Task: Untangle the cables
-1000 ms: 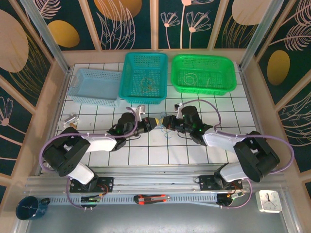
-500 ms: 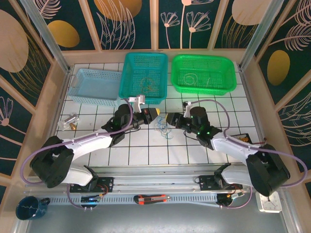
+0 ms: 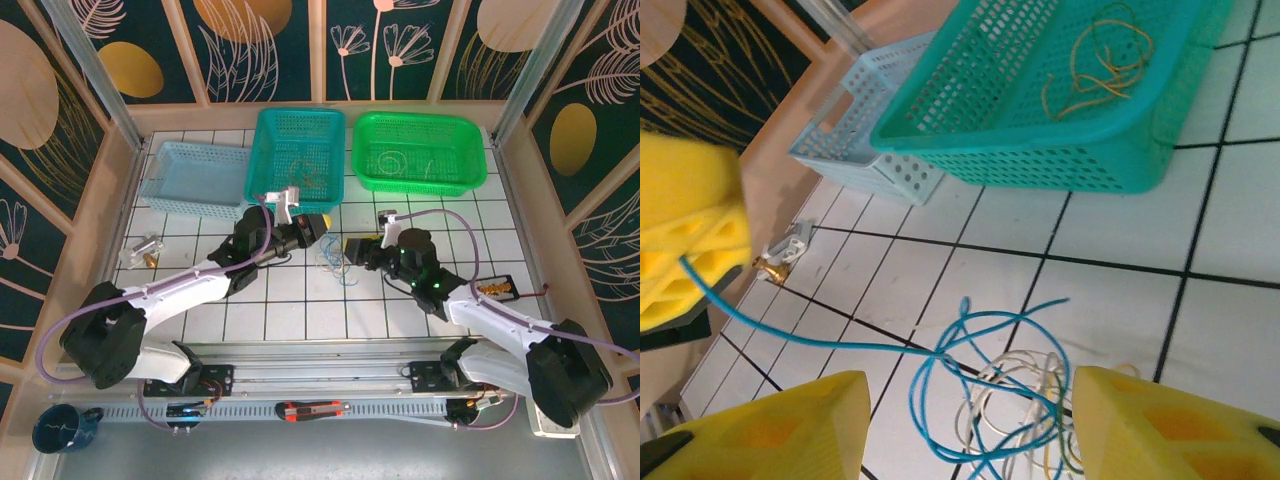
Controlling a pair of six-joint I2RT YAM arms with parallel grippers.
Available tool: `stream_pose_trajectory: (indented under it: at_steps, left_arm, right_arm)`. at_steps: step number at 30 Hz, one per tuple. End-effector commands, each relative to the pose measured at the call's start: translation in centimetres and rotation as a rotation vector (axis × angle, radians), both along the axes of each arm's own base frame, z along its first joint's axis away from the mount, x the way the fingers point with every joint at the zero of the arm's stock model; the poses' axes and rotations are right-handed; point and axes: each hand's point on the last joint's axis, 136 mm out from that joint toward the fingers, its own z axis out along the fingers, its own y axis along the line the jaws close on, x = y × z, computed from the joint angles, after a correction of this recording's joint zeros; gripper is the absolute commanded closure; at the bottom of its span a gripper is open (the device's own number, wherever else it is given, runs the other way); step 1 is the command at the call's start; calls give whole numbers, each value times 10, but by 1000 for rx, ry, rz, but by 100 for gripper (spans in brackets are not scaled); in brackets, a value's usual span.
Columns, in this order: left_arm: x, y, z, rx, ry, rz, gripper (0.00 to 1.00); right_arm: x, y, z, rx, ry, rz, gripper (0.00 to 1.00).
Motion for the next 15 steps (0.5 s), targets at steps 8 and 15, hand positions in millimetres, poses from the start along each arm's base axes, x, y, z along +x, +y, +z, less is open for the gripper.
stream_pose_trajectory:
  at_steps: [8,15]
  left_arm:
    - [1,-4,35,-93,9,7,100]
    - [-1,-3,44,-129,12,4,100]
  right_arm:
    - [9,39,22,0,-188,6,43]
    - [32,39,31,24,-229,-96,43]
